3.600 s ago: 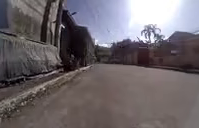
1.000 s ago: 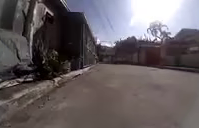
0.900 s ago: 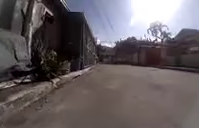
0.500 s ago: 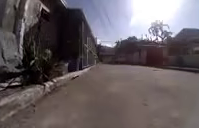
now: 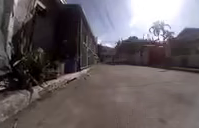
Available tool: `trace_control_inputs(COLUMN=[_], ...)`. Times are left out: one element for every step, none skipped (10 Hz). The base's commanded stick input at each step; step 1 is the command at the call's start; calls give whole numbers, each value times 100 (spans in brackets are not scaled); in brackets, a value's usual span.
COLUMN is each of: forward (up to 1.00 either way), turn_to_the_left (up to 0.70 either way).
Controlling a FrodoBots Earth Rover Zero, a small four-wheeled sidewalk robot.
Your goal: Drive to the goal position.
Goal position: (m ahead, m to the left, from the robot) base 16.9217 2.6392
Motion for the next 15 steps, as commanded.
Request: trace_control_inputs(forward=[85, 85, 85, 85, 85, 85, 85, 85, 85, 85, 85, 85, 85, 85, 85], turn_to_the_left=[-3, -3, -3, -3, -3, -3, -3, -3, -3, -3, -3, -3, -4, -17, -29])
